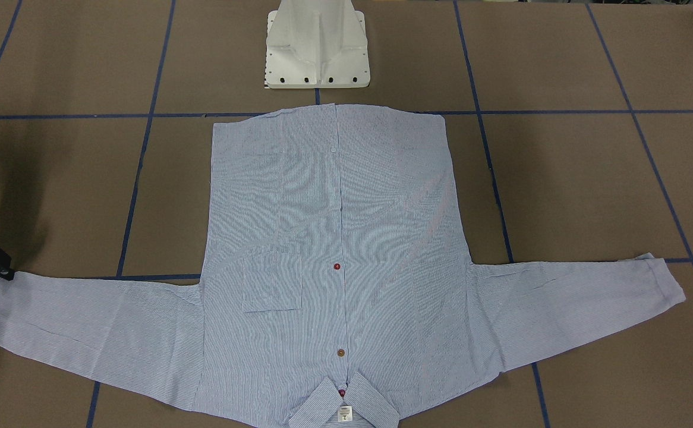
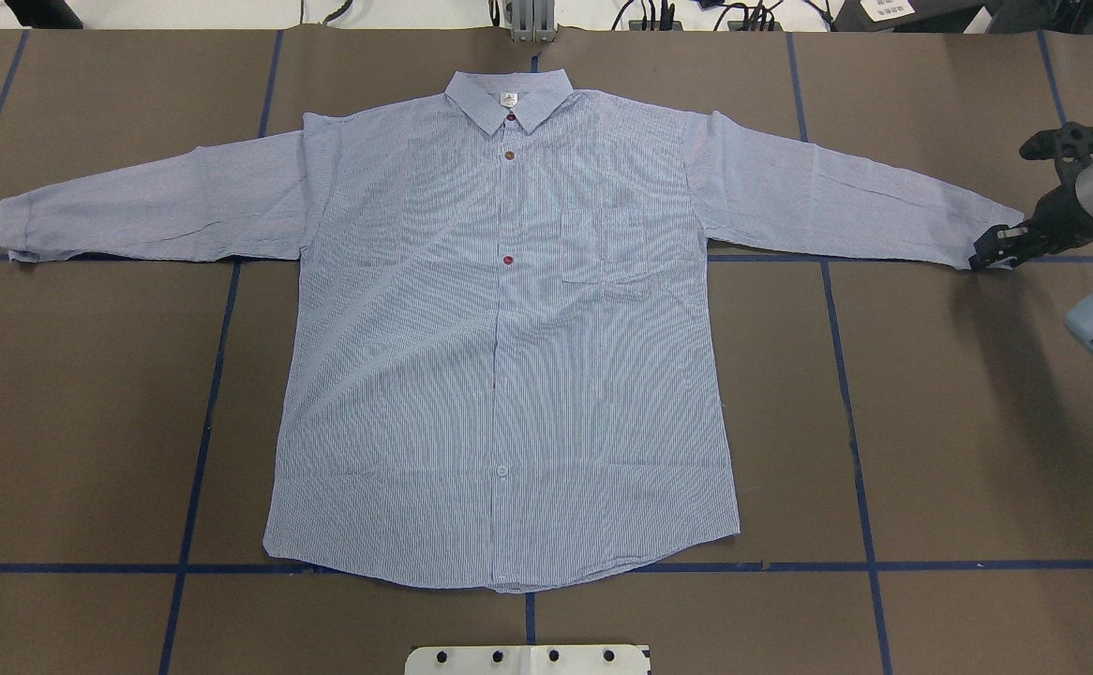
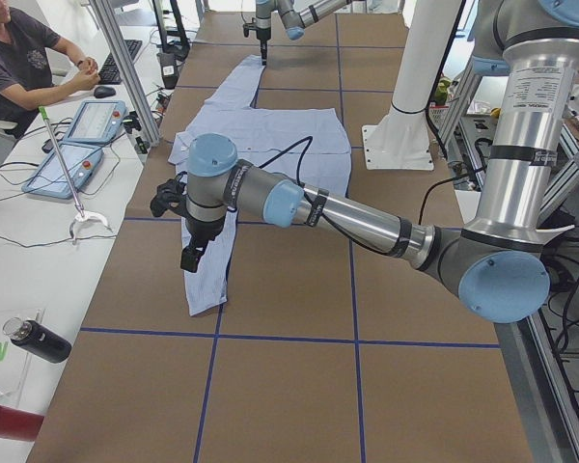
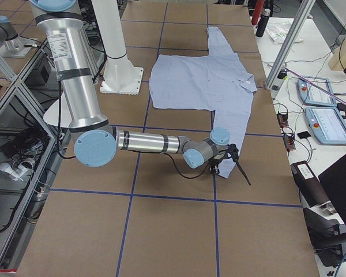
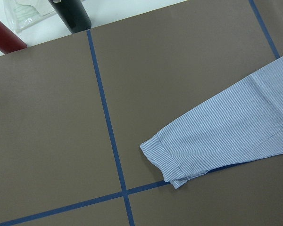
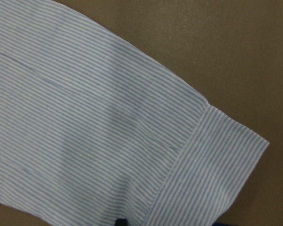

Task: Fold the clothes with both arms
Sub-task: 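Reach the right gripper to the nearest sleeve cuff and grasp it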

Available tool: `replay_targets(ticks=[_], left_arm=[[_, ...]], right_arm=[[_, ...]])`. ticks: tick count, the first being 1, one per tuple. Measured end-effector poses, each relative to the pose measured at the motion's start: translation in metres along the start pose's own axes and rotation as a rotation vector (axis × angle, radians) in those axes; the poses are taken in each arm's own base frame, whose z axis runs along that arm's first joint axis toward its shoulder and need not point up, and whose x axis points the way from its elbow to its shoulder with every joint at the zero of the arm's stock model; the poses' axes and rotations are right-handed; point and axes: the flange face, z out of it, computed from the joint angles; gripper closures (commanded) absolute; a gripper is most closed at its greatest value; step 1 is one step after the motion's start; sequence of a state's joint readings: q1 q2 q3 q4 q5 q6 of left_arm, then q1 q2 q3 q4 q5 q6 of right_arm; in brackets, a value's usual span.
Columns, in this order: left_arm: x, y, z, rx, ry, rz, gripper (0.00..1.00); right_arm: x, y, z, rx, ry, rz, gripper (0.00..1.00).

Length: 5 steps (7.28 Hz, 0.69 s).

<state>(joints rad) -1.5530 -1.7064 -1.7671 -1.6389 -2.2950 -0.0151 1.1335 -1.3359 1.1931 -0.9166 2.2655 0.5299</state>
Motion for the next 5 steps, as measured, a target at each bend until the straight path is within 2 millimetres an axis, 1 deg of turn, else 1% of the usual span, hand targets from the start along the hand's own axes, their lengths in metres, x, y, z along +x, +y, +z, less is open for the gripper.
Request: replay_targets(ticks=[2,4,5], left_arm=[[0.001,0.000,-0.002,0.004,-0.001,0.000,0.00],[0.001,0.000,-0.005,0.009,-0.002,-0.001,0.00],[0.001,0.000,-0.006,0.010,-0.002,-0.002,0.00]], right_arm=[[-0.016,-0.011,-0.016,0.026,-0.033,-0.025,1.00],[-0.026,-0.018,-0.035,0.056,-0.058,-0.043,1.00],[-0.030,-0.020,-0.042,0.066,-0.066,-0.050,1.00]])
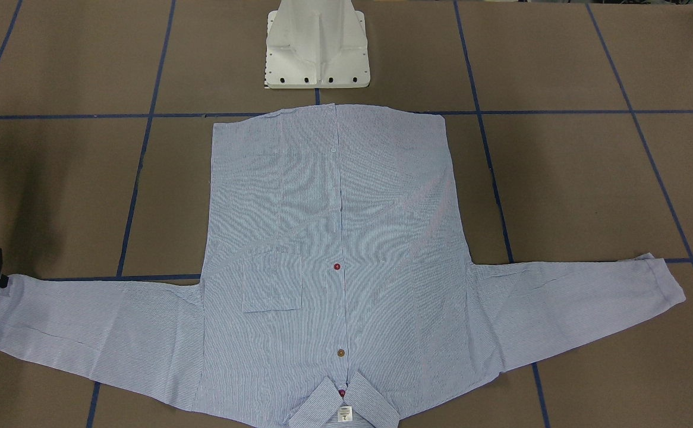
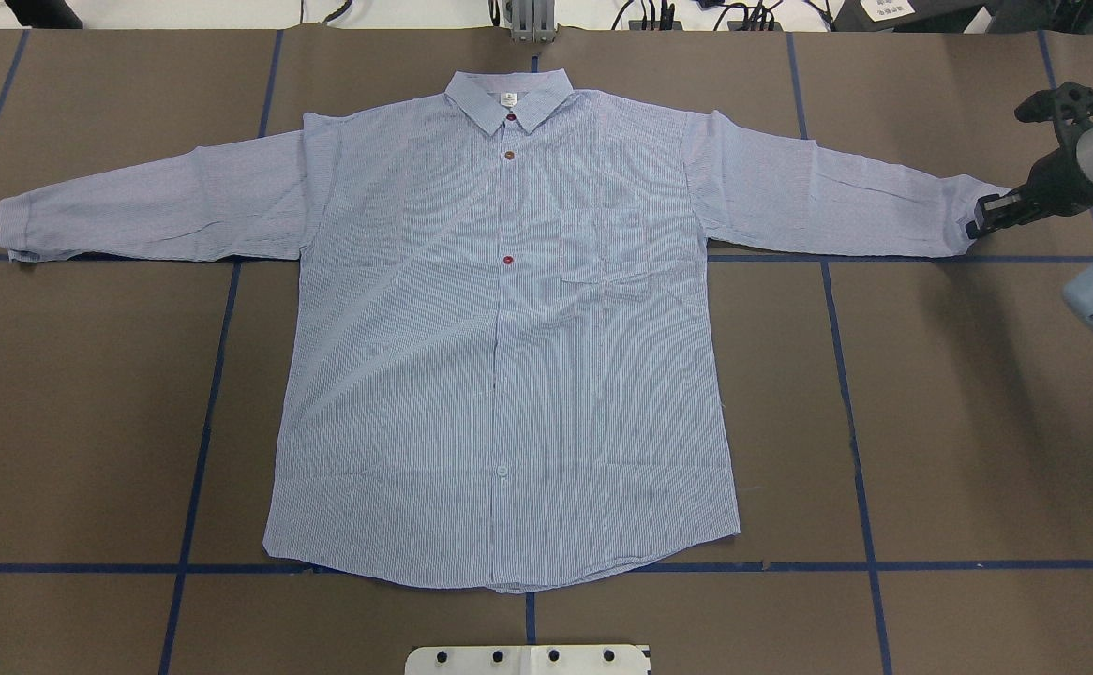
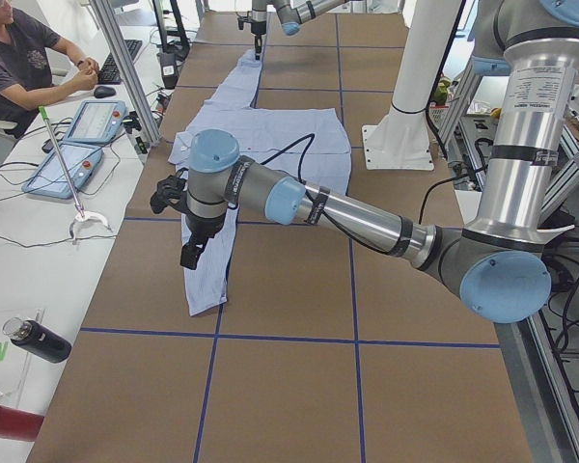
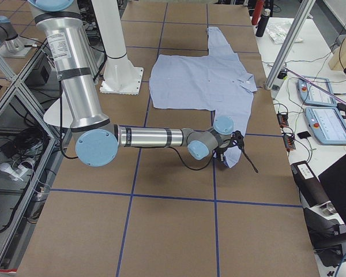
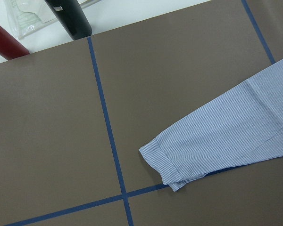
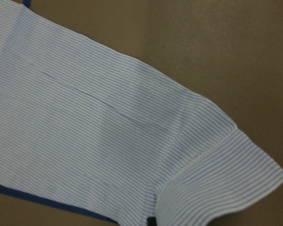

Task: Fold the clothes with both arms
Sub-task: 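Reach the right gripper to the nearest sleeve cuff and grasp it, then lift the grasped sleeve with the right gripper and carry it toward the collar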

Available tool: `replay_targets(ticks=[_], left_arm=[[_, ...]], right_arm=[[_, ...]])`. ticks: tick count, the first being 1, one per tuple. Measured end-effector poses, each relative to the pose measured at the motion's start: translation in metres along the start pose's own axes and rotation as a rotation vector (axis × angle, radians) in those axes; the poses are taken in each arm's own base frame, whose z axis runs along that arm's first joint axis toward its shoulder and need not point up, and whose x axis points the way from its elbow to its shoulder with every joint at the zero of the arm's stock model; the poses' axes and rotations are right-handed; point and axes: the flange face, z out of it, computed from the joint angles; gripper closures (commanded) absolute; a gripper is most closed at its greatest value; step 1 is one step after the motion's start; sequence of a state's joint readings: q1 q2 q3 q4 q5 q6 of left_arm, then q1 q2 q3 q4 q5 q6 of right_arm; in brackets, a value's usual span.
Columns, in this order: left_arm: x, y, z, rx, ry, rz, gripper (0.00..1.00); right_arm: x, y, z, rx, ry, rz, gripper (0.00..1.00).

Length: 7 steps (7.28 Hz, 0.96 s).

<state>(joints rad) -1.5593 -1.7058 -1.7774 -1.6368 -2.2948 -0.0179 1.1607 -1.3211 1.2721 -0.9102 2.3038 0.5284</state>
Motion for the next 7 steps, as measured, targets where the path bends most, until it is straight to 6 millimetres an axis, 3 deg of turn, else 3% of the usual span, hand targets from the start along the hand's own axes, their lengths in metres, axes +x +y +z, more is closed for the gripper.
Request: replay_targets(ticks=[2,3,4,7], left_arm=[[0.000,0.000,-0.001,0.002,-0.001,-0.001,0.00],[-0.001,0.000,-0.001,0.002,-0.002,-0.001,0.00],[-0.001,0.000,-0.001,0.002,-0.003,-0.002,0.00],[-0.005,0.008,0.004,-0.010,-0.003,-0.010,0.00]], right_arm=[[-0.014,-0.006,-0.013,0.026,-0.016,-0.025,1.00],[-0.039,-0.016,-0.031,0.064,-0.038,-0.064,1.00],[-0.072,-0.031,-0.053,0.111,-0.067,-0.115,1.00],[-0.198,-0.085,-0.107,0.228,-0.167,-0.266,1.00]])
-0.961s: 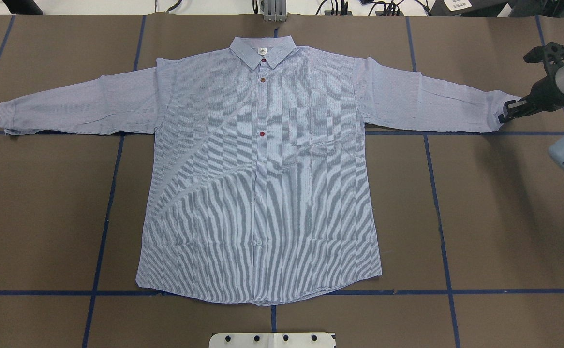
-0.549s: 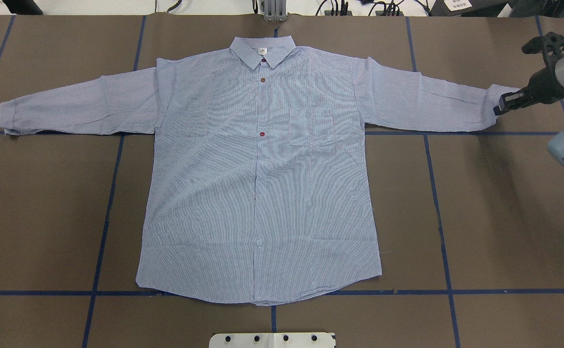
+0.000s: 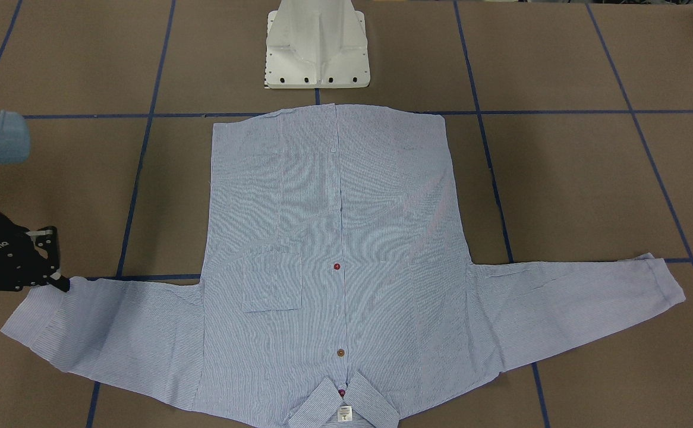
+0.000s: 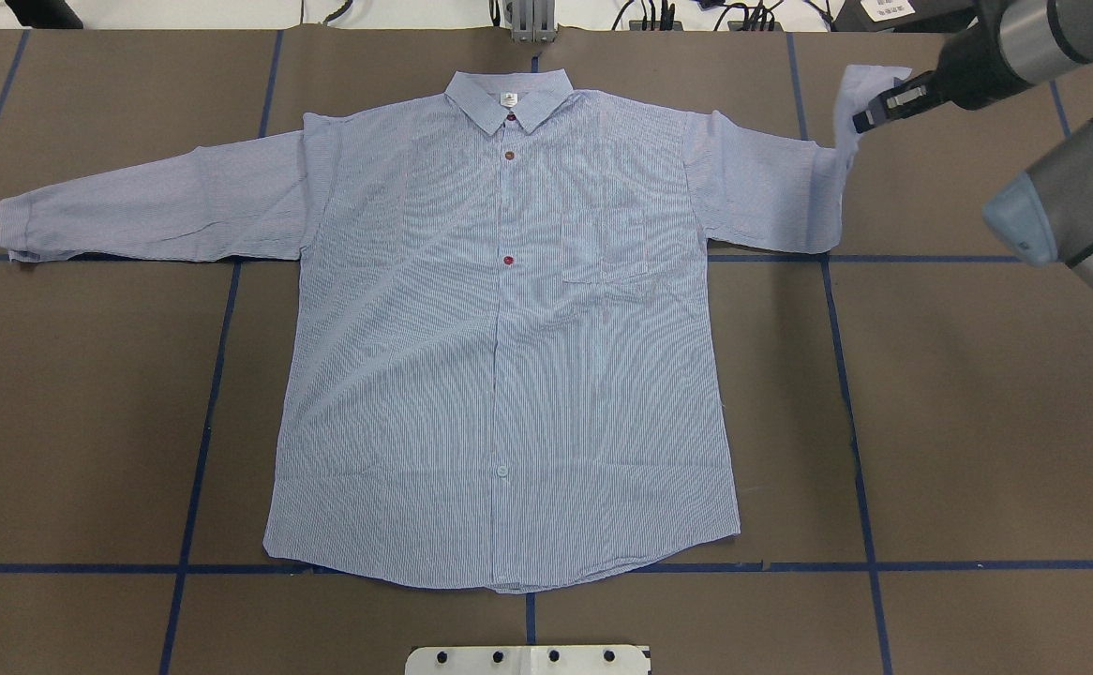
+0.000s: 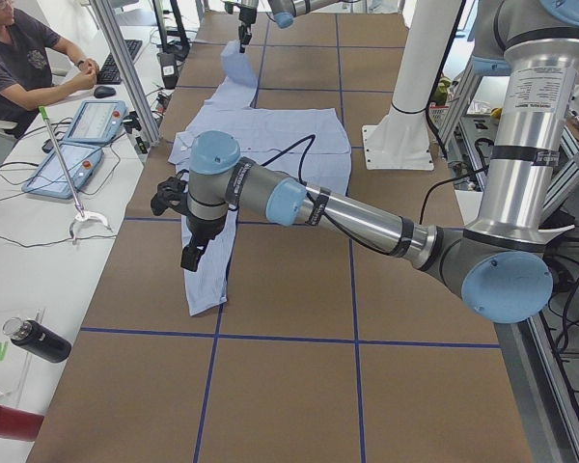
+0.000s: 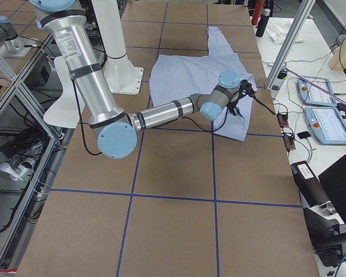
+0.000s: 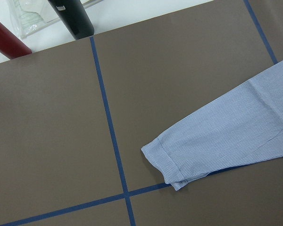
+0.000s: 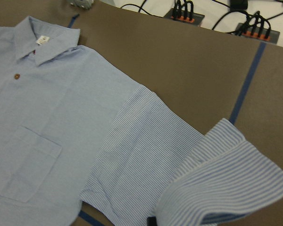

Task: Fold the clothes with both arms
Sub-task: 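Lift the grasped sleeve with the right gripper and carry it toward the collar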

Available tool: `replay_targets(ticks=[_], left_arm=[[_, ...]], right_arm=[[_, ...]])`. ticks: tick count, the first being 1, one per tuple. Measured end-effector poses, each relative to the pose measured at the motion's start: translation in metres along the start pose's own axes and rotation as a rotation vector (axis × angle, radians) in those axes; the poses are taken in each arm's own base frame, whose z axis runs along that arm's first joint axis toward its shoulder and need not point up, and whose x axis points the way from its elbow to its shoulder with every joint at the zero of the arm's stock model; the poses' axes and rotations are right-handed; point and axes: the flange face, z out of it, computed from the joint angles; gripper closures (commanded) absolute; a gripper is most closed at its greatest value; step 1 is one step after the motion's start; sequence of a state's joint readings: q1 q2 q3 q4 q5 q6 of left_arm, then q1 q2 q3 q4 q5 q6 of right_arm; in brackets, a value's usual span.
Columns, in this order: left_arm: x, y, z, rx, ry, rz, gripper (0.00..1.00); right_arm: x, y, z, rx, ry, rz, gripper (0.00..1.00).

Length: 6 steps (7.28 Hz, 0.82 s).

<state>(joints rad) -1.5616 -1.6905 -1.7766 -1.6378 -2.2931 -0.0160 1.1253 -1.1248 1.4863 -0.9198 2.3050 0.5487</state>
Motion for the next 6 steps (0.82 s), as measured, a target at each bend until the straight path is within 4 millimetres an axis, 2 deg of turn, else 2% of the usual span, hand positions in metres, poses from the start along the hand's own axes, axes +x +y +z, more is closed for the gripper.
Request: replay_targets(ticks=[2,3,4,6], left_arm=[[-0.002,0.004,0.001,-0.003,0.000,-0.004,0.00],[-0.004,0.007,0.000,-0.003,-0.002,-0.008,0.00],[-0.006,0.009,-0.002,0.000,-0.004,-0.012,0.00],[-0.010,0.010,-0.007,0.007,-0.008,-0.018,0.00]], right_arm=[[-0.080,-0.057,-0.004,0.066,-0.059,-0.054,1.00],[-0.117,-0.078,-0.005,0.102,-0.074,-0.080,1.00],[-0.149,-0.092,-0.001,0.135,-0.077,-0.086,1.00],[-0.202,-0.106,0.021,0.180,-0.039,-0.078,1.00]])
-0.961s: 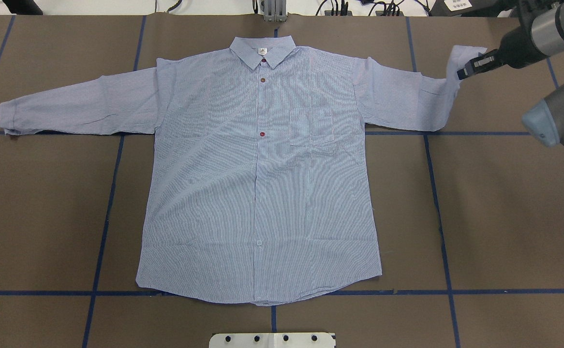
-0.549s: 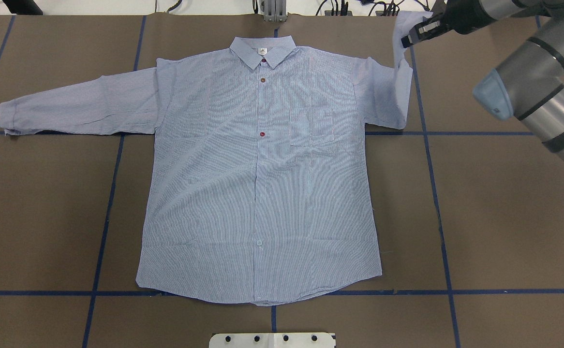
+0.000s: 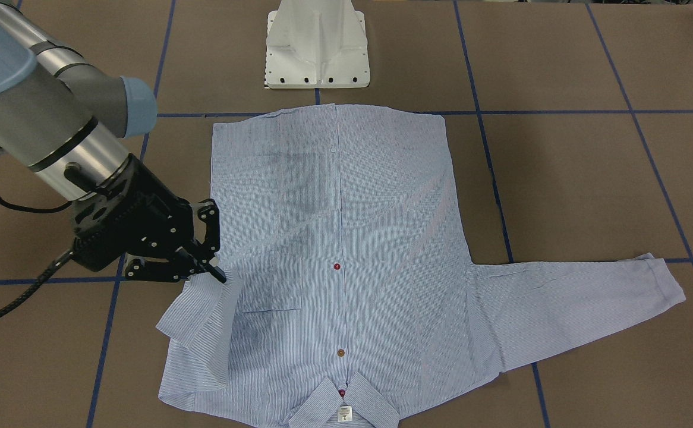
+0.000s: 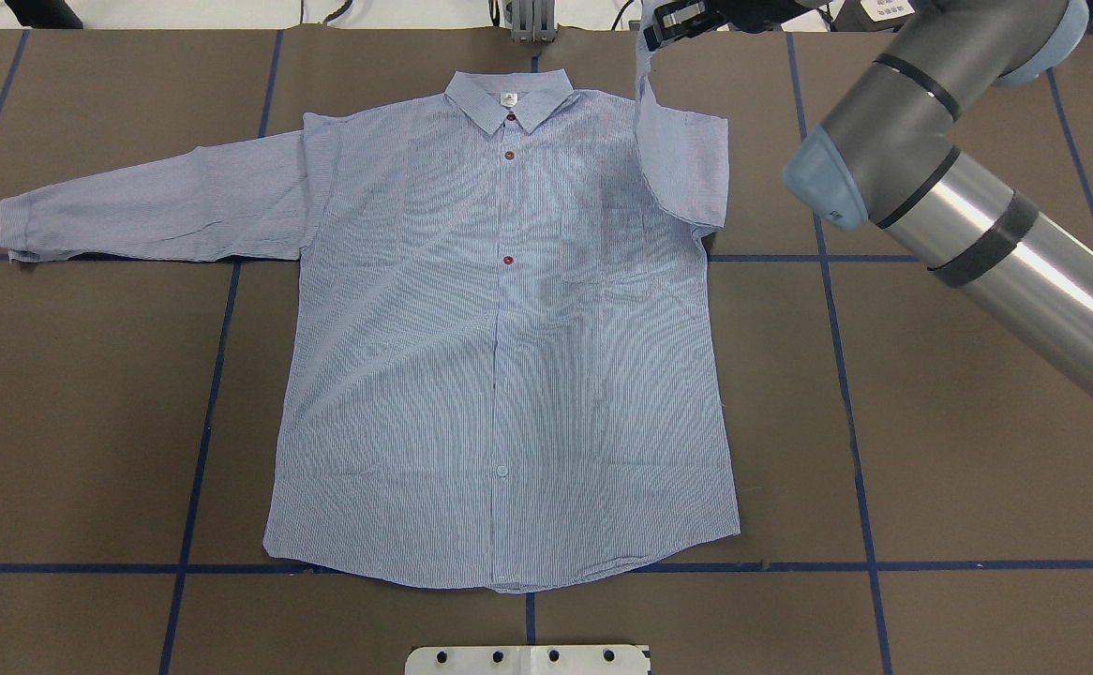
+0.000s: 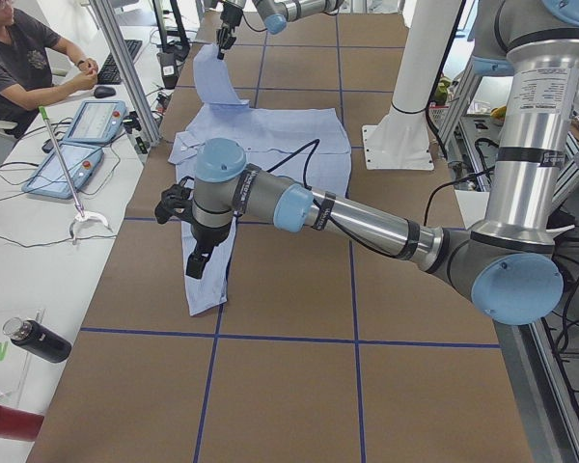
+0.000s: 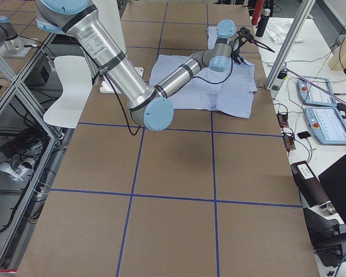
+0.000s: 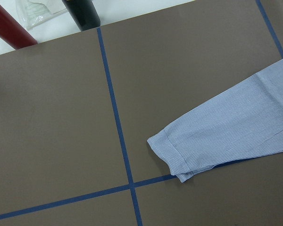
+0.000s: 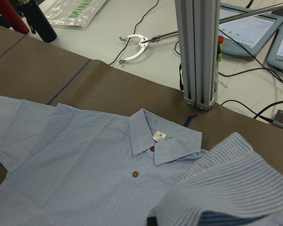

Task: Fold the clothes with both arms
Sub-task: 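Lift the grasped sleeve with the right gripper and carry it toward the collar, then lay the sleeve across the shirt front near the collar and open the right gripper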

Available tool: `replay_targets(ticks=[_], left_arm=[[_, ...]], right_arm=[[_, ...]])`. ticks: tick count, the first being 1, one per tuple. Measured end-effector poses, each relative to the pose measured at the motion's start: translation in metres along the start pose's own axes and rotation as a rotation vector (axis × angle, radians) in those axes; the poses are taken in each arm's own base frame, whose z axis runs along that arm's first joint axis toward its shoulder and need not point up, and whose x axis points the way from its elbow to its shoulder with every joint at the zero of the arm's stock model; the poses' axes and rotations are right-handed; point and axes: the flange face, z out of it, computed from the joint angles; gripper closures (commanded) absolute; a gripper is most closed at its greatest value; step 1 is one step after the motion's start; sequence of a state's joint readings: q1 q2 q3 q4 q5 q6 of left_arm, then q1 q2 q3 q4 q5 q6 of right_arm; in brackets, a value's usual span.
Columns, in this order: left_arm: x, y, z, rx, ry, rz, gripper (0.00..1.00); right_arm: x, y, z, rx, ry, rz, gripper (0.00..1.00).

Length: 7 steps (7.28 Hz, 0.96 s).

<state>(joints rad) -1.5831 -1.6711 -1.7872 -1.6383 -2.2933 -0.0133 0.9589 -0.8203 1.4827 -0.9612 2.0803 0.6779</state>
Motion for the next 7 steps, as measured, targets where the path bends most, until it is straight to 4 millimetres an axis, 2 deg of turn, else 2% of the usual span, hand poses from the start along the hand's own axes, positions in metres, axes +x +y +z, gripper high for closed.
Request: replay_targets(ticks=[1,3,5,7], left_arm=[[0.000,0.000,-0.002,0.004,-0.001,-0.002,0.00],[-0.002,0.000,-0.007,0.012,-0.004,-0.005,0.00],[-0.003,0.001,-0.008,0.013,-0.005,-0.008,0.00],[-0.004,0.004,-0.007,0.010,-0.005,-0.011,0.00]], right_arm=[[-0.018,-0.005,0.009,0.002,0.024,0.003,1.00],[-0.042,-0.017,0.027,0.007,0.059,0.004,1.00],[-0.056,-0.026,0.047,0.009,0.083,0.001,1.00],[-0.067,-0.022,0.063,0.008,0.098,-0.005,1.00]])
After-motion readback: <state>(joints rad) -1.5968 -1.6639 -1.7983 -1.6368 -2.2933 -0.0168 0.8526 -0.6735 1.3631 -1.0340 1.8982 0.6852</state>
